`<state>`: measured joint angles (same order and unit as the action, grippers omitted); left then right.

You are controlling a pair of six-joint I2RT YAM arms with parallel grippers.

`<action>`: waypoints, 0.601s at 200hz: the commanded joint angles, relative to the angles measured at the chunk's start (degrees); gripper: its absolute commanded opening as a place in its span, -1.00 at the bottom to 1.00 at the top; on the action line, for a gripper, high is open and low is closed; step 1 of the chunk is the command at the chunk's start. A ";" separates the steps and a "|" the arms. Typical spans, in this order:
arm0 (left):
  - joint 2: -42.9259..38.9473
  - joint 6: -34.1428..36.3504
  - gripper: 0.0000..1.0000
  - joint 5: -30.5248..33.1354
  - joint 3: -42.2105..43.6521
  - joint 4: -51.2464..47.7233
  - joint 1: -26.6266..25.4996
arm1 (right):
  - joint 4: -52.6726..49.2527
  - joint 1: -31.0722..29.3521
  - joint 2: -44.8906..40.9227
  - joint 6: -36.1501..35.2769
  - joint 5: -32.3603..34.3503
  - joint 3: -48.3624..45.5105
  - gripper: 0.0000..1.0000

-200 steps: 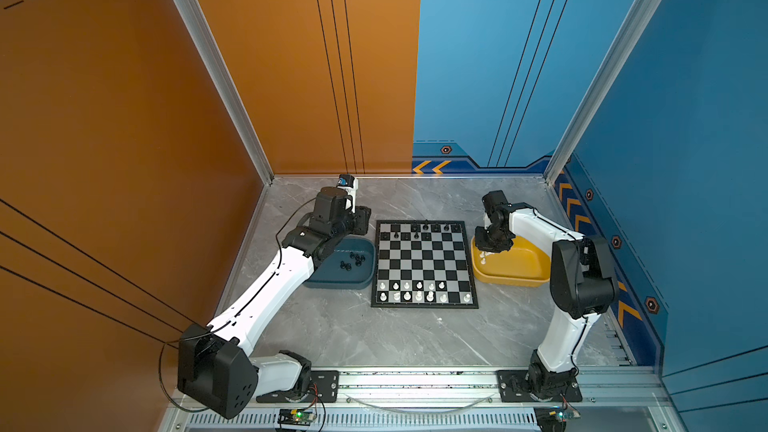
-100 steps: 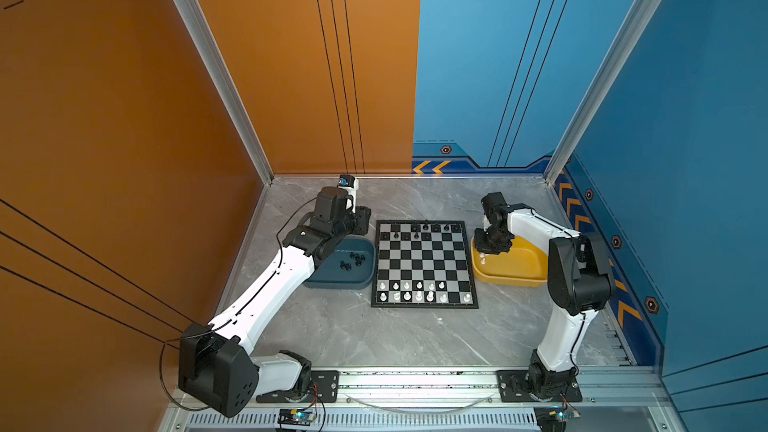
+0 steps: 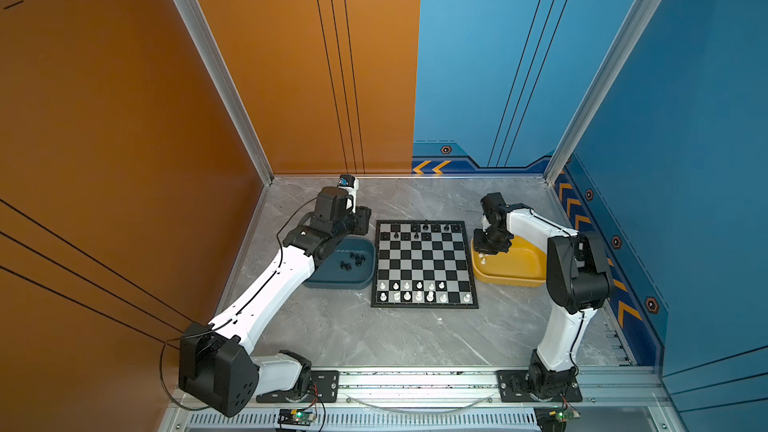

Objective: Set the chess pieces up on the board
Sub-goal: 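Lower the right gripper into the yellow tray and grasp another white pawn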

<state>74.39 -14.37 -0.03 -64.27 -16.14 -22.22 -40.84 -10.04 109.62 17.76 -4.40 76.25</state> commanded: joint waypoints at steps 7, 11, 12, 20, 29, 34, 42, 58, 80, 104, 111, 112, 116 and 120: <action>0.18 1.45 -0.08 1.22 -1.89 -1.07 -0.46 | -0.77 0.37 0.56 -0.53 -0.01 1.73 -0.95; 0.14 1.45 -0.08 1.18 -1.90 -1.08 -0.46 | -1.01 0.29 0.30 -0.53 0.23 1.85 -0.97; 0.14 1.49 -0.08 1.18 -1.91 -1.04 -0.46 | -1.11 0.27 0.15 -0.53 0.29 1.88 -0.97; 0.15 1.54 -0.08 1.18 -1.91 -1.00 -0.46 | -1.47 0.29 -0.40 -0.62 0.71 2.03 -0.99; 0.14 1.54 -0.08 1.18 -1.89 -1.04 -0.46 | -1.90 0.19 -1.02 -0.62 1.09 2.28 -1.00; 0.14 1.62 -0.08 1.18 -1.76 -1.00 -0.46 | -2.30 0.18 -1.58 -0.69 1.39 2.38 -1.00; 0.06 1.63 -0.08 1.18 -1.75 -1.00 -0.46 | -2.92 0.03 -2.35 -0.71 1.75 2.62 -1.00; -0.01 1.76 -0.08 1.23 -1.60 -1.00 -0.46 | -4.36 -0.40 -4.24 -0.86 2.57 3.15 -1.00; -0.20 1.87 -0.08 1.30 -1.23 -0.87 -0.46 | -6.71 -1.36 -7.25 -1.18 4.24 3.83 -1.00; -0.65 1.97 -0.08 1.31 -0.43 -0.48 -0.30 | -10.08 -2.53 -10.67 -1.41 5.78 4.69 -1.00; -0.87 1.98 -0.08 1.33 -0.12 -0.28 -0.28 | -11.13 -3.15 -11.74 -1.58 6.29 4.98 -1.00; -0.89 1.98 -0.08 1.34 -0.09 -0.25 -0.28 | -11.29 -3.23 -11.86 -1.62 6.36 5.06 -1.00; -0.98 2.06 -0.08 1.28 0.08 -0.14 -0.22 | -11.98 -3.62 -12.40 -1.67 6.88 5.23 -1.00; -1.07 2.07 -0.08 1.26 0.19 -0.12 -0.20 | -12.69 -4.18 -12.85 -1.74 7.38 5.41 -1.00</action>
<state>74.37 -13.28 -0.03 -64.27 -16.14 -22.20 -47.18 -12.19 100.95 17.45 -0.86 79.55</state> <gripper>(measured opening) 0.460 0.088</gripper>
